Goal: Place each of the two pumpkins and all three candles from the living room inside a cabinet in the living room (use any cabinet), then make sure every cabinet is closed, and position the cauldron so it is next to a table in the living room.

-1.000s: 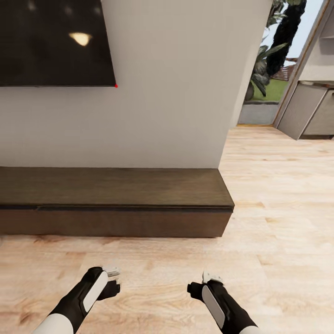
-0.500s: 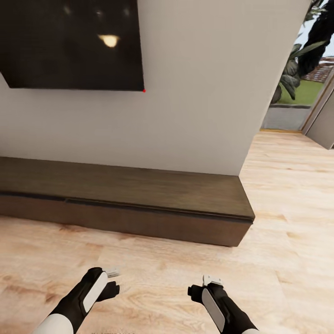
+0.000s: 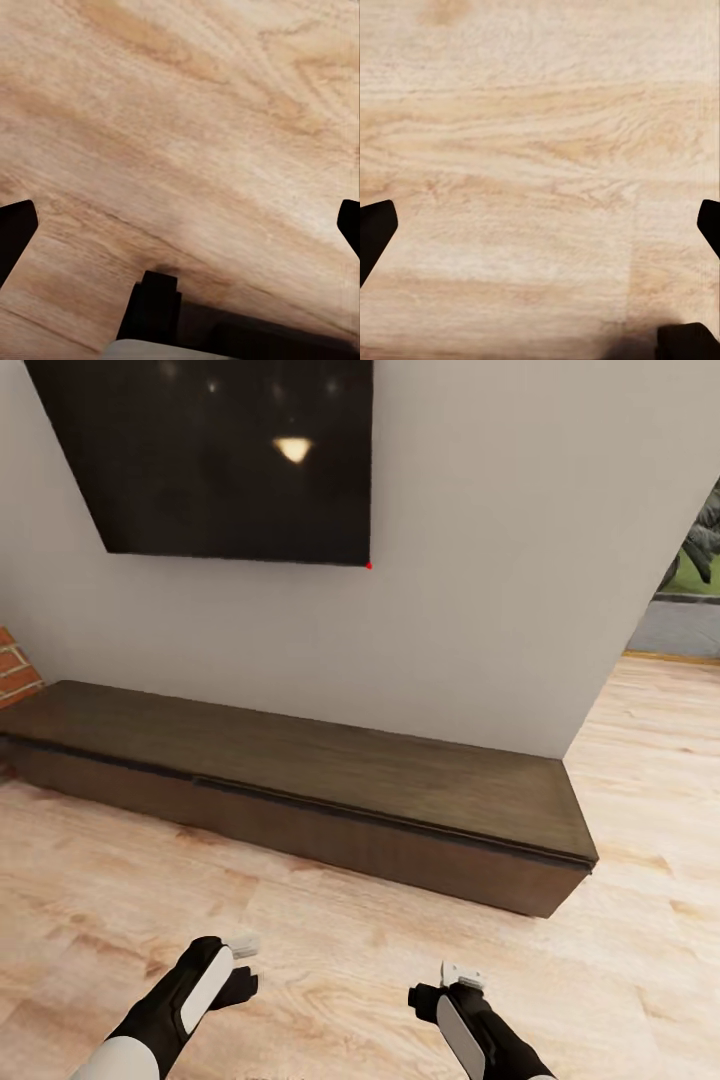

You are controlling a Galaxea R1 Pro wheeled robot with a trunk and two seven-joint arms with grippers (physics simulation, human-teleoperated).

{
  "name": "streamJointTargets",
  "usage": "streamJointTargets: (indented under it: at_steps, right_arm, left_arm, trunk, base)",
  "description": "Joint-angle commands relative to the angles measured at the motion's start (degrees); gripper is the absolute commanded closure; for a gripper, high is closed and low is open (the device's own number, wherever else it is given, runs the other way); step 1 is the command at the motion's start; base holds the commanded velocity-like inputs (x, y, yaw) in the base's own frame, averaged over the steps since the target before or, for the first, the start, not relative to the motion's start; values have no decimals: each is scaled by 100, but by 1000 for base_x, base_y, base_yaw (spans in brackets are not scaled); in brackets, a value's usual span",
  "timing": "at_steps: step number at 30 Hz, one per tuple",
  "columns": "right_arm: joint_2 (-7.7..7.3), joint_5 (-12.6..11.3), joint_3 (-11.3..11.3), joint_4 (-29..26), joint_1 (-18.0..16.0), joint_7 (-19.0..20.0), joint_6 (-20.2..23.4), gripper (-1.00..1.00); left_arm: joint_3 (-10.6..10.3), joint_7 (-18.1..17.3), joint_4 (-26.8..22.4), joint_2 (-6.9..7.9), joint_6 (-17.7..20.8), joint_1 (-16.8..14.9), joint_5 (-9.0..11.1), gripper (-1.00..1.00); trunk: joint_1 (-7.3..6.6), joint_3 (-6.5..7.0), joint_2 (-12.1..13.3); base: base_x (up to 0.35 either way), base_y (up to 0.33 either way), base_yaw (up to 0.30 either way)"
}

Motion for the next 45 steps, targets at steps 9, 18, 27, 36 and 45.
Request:
streamJointTargets:
  at_steps: [9,18,27,36,45]
  right_arm:
    - [-3,0,1,22,0,-8,-25,-100]
    - [-100,0,1,29,0,-8,-32,-100]
    - [-123,6,3,29,0,-8,-33,-100]
    - [-124,9,10,32,0,-6,-31,-100]
    - [-124,9,10,33,0,-8,-32,-100]
  left_arm:
    - [-35,-1,0,-10,-2,-2,-3,-100]
    - [-21,0,8,-11,-10,-2,-2,-100]
    - [-15,0,9,-13,-11,-1,-3,-100]
    - [-15,0,9,-15,-11,1,-10,-100]
    - [-14,0,9,-14,-11,-1,-11,-100]
  trunk:
    - [-198,136,362]
    - [-396,271,723]
    - [-594,406,1084]
    - [-791,541,1445]
    - [-989,676,1806]
  base:
    - [0,0,272]
    - [0,0,272]
    - [0,0,272]
    - [0,0,272]
    - [0,0,272]
